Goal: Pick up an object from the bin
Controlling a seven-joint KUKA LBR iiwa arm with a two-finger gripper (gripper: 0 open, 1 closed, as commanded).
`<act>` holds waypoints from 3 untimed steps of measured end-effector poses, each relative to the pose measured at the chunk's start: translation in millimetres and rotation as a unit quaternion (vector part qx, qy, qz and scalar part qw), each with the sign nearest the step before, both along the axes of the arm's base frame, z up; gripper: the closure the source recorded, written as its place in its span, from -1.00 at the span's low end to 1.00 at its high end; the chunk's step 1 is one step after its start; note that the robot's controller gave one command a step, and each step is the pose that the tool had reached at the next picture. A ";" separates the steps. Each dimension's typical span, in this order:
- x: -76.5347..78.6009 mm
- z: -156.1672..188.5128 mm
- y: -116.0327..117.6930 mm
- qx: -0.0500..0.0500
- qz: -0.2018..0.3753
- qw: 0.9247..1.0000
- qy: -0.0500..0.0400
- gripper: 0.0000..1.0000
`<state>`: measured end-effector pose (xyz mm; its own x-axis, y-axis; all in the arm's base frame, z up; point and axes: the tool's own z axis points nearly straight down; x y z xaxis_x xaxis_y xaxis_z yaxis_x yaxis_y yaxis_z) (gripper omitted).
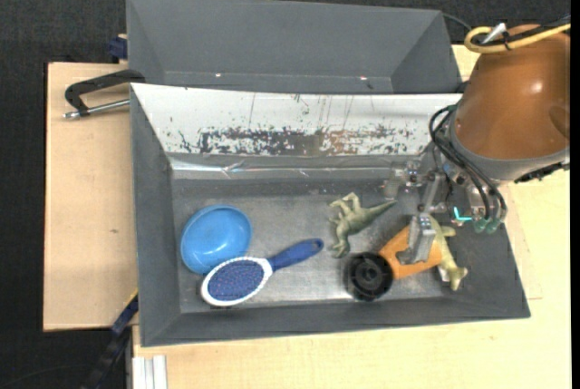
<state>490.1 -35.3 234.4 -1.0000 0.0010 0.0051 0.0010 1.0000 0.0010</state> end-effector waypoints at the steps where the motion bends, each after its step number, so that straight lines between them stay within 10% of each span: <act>1: 5.0 -99.6 -38.3 0.000 0.103 0.995 0.000 -1.00; 2: 1.6 -161.4 -44.3 0.001 0.204 0.979 -0.001 -1.00; 3: 12.4 -163.7 -104.8 -0.002 0.220 0.975 -0.006 -1.00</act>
Offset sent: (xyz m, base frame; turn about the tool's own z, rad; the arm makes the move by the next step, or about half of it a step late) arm 0.0056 -0.0378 -0.0970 -0.2088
